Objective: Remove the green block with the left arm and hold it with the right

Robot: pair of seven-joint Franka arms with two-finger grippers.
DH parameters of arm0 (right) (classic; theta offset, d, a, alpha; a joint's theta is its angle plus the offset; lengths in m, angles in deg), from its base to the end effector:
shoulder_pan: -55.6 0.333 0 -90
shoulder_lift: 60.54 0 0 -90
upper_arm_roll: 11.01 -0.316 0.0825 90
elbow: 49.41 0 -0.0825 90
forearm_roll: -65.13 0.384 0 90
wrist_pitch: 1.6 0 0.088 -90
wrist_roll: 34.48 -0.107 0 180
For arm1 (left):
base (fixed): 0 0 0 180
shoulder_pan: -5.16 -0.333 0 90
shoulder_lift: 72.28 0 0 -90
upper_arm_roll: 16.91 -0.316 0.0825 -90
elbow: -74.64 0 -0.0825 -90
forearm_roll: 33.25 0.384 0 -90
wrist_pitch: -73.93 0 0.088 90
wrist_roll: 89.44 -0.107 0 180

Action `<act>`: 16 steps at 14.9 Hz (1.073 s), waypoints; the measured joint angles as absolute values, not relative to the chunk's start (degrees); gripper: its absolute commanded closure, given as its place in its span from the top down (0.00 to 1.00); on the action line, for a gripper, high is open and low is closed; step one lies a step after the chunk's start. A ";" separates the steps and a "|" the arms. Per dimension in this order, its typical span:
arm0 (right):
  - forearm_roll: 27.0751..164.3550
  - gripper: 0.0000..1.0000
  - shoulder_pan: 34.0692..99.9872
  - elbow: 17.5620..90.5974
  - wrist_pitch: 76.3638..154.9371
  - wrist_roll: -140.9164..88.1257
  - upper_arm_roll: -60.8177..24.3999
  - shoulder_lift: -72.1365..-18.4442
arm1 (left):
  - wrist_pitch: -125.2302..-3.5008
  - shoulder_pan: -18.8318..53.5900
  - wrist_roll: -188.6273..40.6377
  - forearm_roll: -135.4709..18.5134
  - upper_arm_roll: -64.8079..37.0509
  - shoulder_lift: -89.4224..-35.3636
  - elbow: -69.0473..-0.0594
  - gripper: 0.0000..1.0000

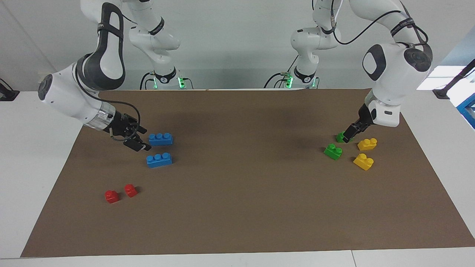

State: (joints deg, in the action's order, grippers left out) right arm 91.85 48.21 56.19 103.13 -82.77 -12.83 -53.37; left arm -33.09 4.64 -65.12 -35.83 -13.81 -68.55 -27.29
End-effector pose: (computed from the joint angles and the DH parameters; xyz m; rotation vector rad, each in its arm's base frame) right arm 0.5836 -0.0209 0.4536 -2.3481 1.4281 0.4068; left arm 0.5847 -0.0291 0.5140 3.0313 0.6023 0.0190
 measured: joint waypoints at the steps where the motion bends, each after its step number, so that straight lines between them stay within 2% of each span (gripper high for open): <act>1: 89.78 0.98 48.97 55.83 103.01 -82.74 -12.93 -54.29 | -31.44 4.19 -68.58 -35.83 -13.90 -69.79 -26.69 1.00; 4: 82.87 0.98 51.60 55.30 102.44 -78.82 -13.22 -57.34 | -26.66 3.40 -76.98 -34.73 -14.07 -74.42 -26.31 1.00; 8: 74.92 0.98 52.29 54.10 97.16 -61.50 -13.32 -63.92 | -22.90 3.41 -80.12 -33.45 -13.59 -78.49 -26.24 1.00; 12: 71.39 0.98 52.27 52.27 91.29 -46.23 -13.25 -69.34 | -18.01 3.41 -80.41 -33.40 -13.58 -78.53 -22.54 1.00; 16: 69.41 0.98 52.27 52.24 89.02 -40.32 -13.26 -71.01 | -13.69 3.43 -80.84 -33.39 -13.57 -76.97 -18.87 1.00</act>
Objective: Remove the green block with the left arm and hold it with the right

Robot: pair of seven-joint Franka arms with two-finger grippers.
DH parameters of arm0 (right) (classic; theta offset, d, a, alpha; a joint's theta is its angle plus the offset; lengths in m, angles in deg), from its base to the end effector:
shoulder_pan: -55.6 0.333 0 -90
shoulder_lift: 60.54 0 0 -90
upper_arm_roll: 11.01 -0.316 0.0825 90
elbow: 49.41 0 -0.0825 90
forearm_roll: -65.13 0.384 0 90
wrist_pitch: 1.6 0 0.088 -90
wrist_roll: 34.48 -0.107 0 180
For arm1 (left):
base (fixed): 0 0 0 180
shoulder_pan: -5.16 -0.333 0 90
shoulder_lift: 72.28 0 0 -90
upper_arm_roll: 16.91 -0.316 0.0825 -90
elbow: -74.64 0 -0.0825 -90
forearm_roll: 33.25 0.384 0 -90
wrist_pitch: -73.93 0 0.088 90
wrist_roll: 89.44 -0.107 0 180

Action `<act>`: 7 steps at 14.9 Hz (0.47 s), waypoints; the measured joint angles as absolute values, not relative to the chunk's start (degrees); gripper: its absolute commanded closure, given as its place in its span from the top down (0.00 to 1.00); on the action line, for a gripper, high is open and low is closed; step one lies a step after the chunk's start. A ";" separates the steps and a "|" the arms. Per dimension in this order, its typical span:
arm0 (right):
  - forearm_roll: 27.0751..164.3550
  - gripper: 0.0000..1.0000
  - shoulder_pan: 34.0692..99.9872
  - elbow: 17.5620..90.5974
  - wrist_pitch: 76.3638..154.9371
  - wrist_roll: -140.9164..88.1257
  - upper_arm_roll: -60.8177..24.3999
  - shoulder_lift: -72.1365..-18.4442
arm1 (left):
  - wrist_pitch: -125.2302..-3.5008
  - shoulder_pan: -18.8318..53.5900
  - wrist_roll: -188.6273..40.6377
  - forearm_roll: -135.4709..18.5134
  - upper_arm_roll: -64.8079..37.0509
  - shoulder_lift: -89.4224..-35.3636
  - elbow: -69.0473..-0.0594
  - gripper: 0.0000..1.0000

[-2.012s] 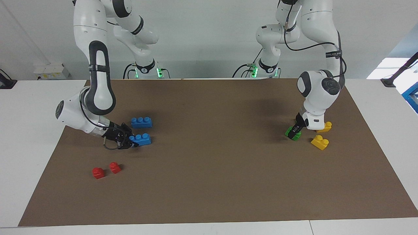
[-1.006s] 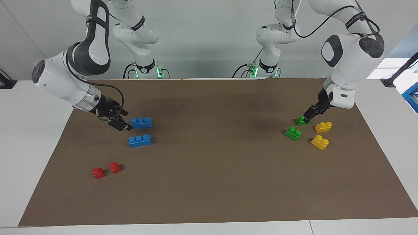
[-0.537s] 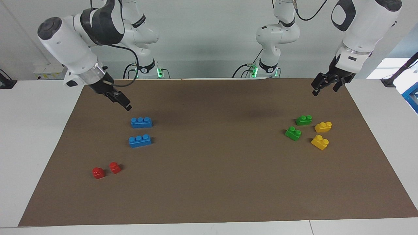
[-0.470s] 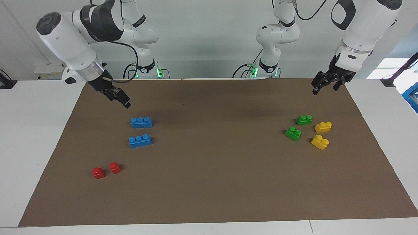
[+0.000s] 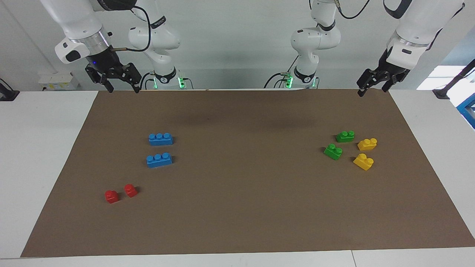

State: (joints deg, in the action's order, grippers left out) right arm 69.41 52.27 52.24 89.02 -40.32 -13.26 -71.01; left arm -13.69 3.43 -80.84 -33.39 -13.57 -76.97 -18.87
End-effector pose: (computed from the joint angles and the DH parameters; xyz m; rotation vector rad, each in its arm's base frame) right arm 0.4964 0.0003 0.6256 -3.0687 0.1884 0.0195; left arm 0.5241 -0.0163 0.6362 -3.1314 -0.1915 0.0326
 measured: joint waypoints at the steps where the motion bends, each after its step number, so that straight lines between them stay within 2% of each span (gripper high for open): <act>1: 68.64 0.98 52.28 52.25 88.53 -40.07 -13.27 -71.08 | -13.68 3.44 -81.34 -33.39 -13.55 -76.70 -18.73 1.00; 7: 64.04 0.97 52.28 53.10 88.62 -39.95 -13.32 -71.23 | -13.68 3.44 -86.42 -33.39 -13.53 -76.24 -18.53 1.00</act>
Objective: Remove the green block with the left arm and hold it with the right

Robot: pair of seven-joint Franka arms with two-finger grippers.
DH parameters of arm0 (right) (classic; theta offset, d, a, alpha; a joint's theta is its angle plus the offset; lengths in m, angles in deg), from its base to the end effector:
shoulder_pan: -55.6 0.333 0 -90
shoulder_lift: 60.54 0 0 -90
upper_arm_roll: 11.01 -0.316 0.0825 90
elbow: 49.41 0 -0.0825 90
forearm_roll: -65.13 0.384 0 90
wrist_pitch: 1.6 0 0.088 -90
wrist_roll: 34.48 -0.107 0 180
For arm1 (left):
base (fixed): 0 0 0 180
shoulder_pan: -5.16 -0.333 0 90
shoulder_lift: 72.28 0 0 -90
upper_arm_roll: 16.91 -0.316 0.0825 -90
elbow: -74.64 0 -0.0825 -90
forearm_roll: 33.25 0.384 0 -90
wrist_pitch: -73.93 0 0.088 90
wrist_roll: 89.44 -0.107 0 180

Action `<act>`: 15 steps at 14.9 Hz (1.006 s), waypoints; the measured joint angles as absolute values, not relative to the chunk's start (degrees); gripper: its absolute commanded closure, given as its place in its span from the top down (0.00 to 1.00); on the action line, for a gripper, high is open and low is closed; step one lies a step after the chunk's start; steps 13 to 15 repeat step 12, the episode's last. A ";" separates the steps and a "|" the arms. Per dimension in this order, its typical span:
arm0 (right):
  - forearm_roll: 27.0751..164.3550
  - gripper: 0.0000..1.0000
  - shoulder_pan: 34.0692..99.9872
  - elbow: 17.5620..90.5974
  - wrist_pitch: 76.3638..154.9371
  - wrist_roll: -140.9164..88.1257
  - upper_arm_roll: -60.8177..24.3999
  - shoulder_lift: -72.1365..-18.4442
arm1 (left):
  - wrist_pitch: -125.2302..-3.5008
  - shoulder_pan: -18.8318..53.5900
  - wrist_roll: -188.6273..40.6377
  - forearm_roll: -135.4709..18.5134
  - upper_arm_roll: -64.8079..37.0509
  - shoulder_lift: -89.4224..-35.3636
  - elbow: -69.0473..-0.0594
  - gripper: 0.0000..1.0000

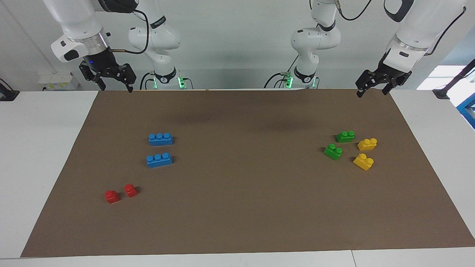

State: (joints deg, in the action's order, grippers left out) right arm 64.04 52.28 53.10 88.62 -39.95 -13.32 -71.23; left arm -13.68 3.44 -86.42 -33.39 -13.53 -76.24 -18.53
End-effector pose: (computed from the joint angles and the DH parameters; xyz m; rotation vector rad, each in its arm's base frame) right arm 0.4938 -0.0089 0.6196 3.1087 -0.1767 -0.0421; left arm 0.5281 -0.0167 0.6322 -3.1383 -0.0375 0.0439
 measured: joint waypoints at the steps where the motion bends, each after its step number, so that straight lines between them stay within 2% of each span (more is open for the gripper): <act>1: 63.94 0.97 52.28 53.30 88.66 -39.95 -13.30 -71.24 | -13.68 3.44 -86.54 -33.42 -13.53 -76.24 -18.51 1.00; 15: 63.91 0.98 52.22 54.28 89.48 -33.20 -13.20 -71.84 | -13.68 3.43 -86.56 -34.15 -13.57 -76.24 -18.08 1.00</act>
